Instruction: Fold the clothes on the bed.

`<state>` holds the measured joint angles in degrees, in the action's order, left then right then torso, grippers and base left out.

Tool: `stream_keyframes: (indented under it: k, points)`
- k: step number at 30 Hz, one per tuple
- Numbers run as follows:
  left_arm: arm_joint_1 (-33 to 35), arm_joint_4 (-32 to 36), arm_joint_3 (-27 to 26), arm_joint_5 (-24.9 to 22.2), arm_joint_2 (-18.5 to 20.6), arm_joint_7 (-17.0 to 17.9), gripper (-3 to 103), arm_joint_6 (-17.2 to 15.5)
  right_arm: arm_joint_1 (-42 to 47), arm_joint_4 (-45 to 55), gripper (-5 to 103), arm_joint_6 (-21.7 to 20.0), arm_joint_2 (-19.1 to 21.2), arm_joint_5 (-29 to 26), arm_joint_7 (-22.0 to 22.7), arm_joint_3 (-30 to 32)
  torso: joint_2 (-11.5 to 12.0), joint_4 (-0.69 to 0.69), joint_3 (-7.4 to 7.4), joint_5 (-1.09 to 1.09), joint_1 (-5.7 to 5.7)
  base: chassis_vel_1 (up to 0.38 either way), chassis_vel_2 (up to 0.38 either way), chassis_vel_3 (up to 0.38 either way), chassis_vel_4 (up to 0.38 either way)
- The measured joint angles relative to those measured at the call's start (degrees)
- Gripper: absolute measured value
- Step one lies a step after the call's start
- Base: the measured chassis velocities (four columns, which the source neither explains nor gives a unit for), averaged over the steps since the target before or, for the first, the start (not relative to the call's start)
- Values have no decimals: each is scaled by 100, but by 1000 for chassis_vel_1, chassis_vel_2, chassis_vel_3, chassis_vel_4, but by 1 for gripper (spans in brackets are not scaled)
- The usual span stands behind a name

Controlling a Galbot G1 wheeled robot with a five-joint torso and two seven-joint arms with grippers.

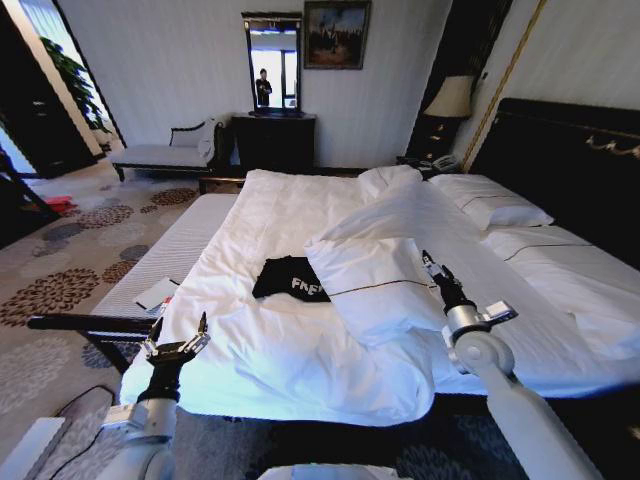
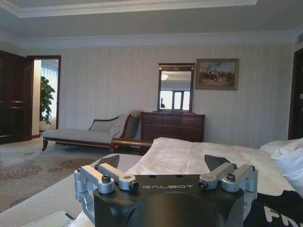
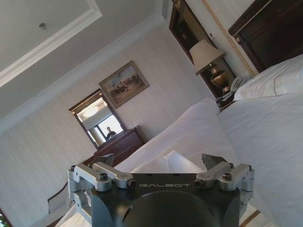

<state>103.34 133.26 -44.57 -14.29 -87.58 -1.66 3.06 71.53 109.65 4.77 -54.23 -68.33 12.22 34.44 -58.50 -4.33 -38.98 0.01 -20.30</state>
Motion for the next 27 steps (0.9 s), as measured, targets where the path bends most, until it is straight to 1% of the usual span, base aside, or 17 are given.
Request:
stream_keyframes:
  k: [11, 16, 17, 18, 21, 24, 27]
  points:
    - [51, 37, -13, 16, -7, -4, 100, 28, 26, -71, 100, 36, -25, 129, 20, 9, -1, 2, 0, 0, 1, -6, 12, 10, -7]
    - [59, 41, -15, 20, -6, -5, 100, 46, 26, -72, 100, 67, -52, 213, -44, 4, 0, 1, -1, -1, -2, -53, 41, 60, -25]
    - [57, 40, -12, 21, -6, -5, 100, 47, 27, -72, 100, 83, -54, 244, -56, 1, 0, 3, 0, -1, -1, -60, -5, 60, 1]
    - [53, 36, -9, 23, -6, -6, 100, 52, 29, -76, 100, 92, -56, 271, -62, -1, 0, 1, 0, -1, -1, -60, -5, 78, 24]
    - [51, 15, -4, 27, -7, -8, 100, 62, 30, -107, 100, 132, -56, 322, -107, -8, 0, 2, 0, 0, -1, -64, -24, 59, 55]
    - [45, -6, -2, 27, -7, -10, 100, 73, 0, -147, 100, 150, -28, 328, -181, -59, 0, -3, 0, 1, 0, 0, 0, 0, 0]
    - [36, -13, -4, 27, -5, -10, 100, 79, -112, -192, 100, 143, 22, 260, -229, -152, 0, -1, 0, 0, 1, 0, 0, 0, 0]
